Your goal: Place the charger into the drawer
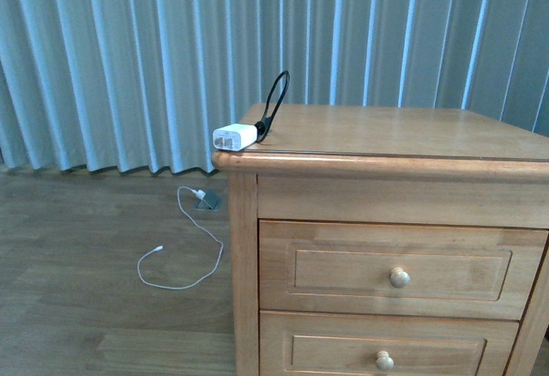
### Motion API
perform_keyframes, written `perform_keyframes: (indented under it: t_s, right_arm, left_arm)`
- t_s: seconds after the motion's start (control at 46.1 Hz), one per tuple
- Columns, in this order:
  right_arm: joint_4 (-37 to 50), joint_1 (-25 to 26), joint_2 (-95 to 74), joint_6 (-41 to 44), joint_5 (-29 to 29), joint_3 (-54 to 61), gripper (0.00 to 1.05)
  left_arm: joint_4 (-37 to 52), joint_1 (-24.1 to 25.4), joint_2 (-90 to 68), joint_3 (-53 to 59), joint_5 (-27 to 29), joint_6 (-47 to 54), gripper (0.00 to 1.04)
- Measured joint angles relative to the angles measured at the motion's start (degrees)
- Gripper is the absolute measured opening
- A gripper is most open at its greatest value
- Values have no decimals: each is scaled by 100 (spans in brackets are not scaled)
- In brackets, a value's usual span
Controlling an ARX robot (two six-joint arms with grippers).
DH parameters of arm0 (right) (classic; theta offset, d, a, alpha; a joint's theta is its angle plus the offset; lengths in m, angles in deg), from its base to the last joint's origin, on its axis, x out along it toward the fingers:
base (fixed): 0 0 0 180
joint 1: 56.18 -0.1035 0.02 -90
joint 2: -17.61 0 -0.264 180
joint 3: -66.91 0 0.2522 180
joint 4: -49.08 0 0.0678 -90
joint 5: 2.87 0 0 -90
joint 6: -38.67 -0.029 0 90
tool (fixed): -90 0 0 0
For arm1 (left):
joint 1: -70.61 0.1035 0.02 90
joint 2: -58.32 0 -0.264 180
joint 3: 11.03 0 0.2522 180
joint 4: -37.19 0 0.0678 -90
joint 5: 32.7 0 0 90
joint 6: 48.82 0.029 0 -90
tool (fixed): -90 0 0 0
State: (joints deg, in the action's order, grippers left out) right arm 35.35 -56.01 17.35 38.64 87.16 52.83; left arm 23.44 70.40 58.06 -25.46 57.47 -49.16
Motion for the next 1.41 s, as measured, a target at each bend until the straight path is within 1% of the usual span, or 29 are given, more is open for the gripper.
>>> perform_keyframes:
  t_s: [0.976, 0.998, 1.041, 1.063, 1.128, 1.193, 1.323, 1.41]
  right_arm:
    - [0, 0, 0, 0, 0, 0, 96]
    - [-26, 31, -24, 39, 129, -2, 96]
    - [0, 157, -249, 149, 695, -24, 96]
    - [151, 175, -514, 234, 852, -37, 96]
    - [852, 7, -1604, 372, 835, -151, 96]
    - [1812, -240, -2931, 505, 682, -341, 96]
    - [3353, -586, -4970, 752, 487, -721, 96]
    - [4433, -855, -6592, 949, 337, -1185, 96]
  left_arm:
    - [0, 0, 0, 0, 0, 0, 99]
    - [0, 0, 0, 0, 0, 0, 99]
    - [0, 0, 0, -2, 0, 0, 99]
    - [0, 0, 0, 0, -2, 2, 99]
    - [0, 0, 0, 0, 2, 2, 99]
    - [0, 0, 0, 0, 0, 4, 99]
    - [0, 0, 0, 0, 0, 4, 99]
    - [0, 0, 0, -2, 0, 7, 99]
